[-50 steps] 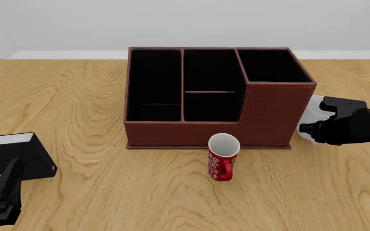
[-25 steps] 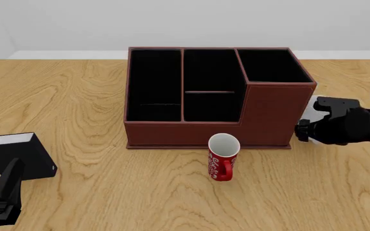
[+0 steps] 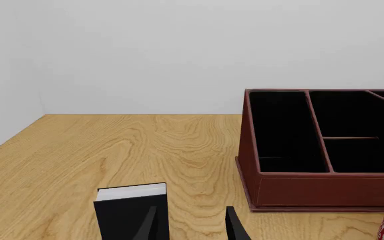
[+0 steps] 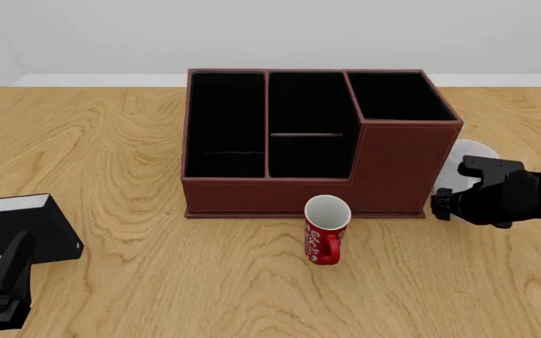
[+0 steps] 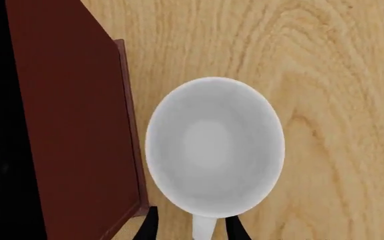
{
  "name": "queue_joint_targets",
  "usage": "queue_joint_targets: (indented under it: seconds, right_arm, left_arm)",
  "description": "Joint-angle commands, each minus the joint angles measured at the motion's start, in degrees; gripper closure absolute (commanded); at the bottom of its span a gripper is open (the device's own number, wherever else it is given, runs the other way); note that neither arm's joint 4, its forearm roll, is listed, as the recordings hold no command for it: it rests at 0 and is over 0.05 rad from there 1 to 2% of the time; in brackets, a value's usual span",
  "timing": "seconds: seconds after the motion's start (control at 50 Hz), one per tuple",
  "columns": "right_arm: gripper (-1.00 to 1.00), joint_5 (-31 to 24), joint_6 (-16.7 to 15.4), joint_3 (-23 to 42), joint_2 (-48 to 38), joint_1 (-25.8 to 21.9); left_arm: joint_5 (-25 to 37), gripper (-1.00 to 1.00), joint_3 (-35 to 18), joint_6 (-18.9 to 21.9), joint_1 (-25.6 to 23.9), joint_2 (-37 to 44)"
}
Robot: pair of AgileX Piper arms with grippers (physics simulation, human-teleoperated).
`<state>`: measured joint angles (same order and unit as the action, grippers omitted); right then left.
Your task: Pick up the white mug and place it to the right of the caddy.
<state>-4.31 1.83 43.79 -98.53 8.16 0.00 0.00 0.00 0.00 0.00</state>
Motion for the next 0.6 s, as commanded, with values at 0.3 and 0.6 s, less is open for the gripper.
queue_joint_targets:
  seconds: [0.3,0.6]
  right_arm:
    - [-1.0,0.76,0.11,-2.01,0.76,0.22]
    - [-1.0,0.62,-0.5,-4.72,4.42,0.64]
  left_arm:
    - [0.0,-1.0,0.0,0.0,0.0,0.0]
    - [0.0,-1.0,0.0,0.0,0.0,0.0]
